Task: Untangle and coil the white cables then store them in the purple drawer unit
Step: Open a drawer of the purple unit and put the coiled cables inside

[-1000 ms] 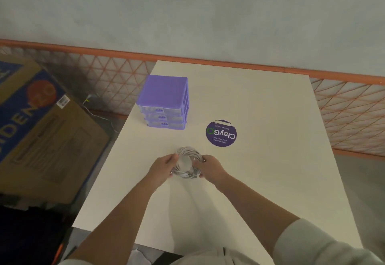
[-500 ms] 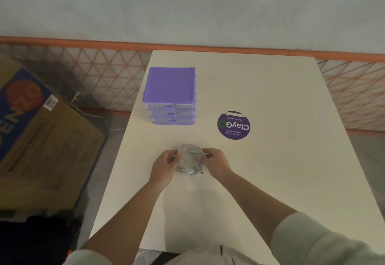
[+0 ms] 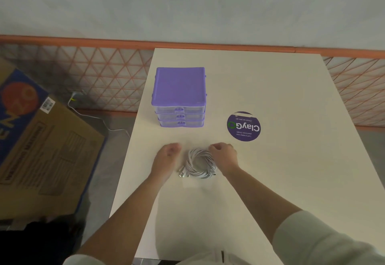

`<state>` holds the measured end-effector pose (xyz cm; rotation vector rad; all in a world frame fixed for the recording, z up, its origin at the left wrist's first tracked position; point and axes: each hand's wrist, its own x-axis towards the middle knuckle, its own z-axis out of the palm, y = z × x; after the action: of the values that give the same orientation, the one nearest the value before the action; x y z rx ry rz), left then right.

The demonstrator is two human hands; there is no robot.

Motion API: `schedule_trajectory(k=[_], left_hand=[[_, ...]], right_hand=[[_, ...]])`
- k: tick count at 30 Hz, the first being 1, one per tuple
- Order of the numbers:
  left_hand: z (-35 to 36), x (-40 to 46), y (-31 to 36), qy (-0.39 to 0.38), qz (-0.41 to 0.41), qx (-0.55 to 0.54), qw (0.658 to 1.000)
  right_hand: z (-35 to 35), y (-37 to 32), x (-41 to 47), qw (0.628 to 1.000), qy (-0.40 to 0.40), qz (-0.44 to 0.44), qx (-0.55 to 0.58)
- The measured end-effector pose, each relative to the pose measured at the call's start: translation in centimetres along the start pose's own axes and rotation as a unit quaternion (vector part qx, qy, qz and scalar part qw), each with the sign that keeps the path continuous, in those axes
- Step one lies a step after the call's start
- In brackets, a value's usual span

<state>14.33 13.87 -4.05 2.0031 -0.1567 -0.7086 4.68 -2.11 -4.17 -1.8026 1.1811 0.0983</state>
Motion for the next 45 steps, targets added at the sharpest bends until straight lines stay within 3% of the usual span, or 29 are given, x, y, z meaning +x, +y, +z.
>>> schedule_trajectory(k=[3, 5, 10, 14, 18, 28, 35, 41, 45], left_hand=[[-1.7, 2.5, 1.7, 0.117, 0.032, -0.078, 0.989], [-2.7, 3.7, 3.8, 0.154, 0.046, -0.12, 0.98], [-4.0, 6.1, 7.6, 0.096, 0.113, -0.123, 0.981], [-3.8, 6.9, 8.0, 0.034, 0.09, -0.164, 0.982], [-3.7, 7.3, 8.1, 0.025, 0.078, -0.181, 0.98], [-3.9, 7.7, 8.3, 0.038, 0.049, -0.187, 0.98], [-3.9, 7.5, 8.5, 0.04, 0.041, -0.187, 0.981], [-4.2, 7.4, 8.7, 0.032, 0.052, -0.179, 0.982], [-4.5, 7.3, 8.6, 0.025, 0.048, -0.164, 0.985]], right_hand=[[0.4, -2.1, 0.6, 1.0, -0.002, -0.019, 0.024], [0.9, -3.3, 1.1, 0.999, -0.014, -0.028, 0.031], [2.6, -5.6, 2.5, 0.997, -0.064, -0.021, 0.038], [3.5, -7.2, 3.6, 0.995, -0.083, -0.01, 0.062], [4.6, -8.5, 4.5, 0.991, -0.096, -0.013, 0.094], [4.6, -9.8, 6.2, 0.917, -0.127, 0.201, 0.32], [4.1, -9.4, 5.9, 0.931, -0.146, 0.219, 0.253], [2.5, -8.7, 5.2, 0.961, -0.169, 0.144, 0.162], [0.2, -7.3, 5.1, 0.965, -0.167, 0.16, 0.123]])
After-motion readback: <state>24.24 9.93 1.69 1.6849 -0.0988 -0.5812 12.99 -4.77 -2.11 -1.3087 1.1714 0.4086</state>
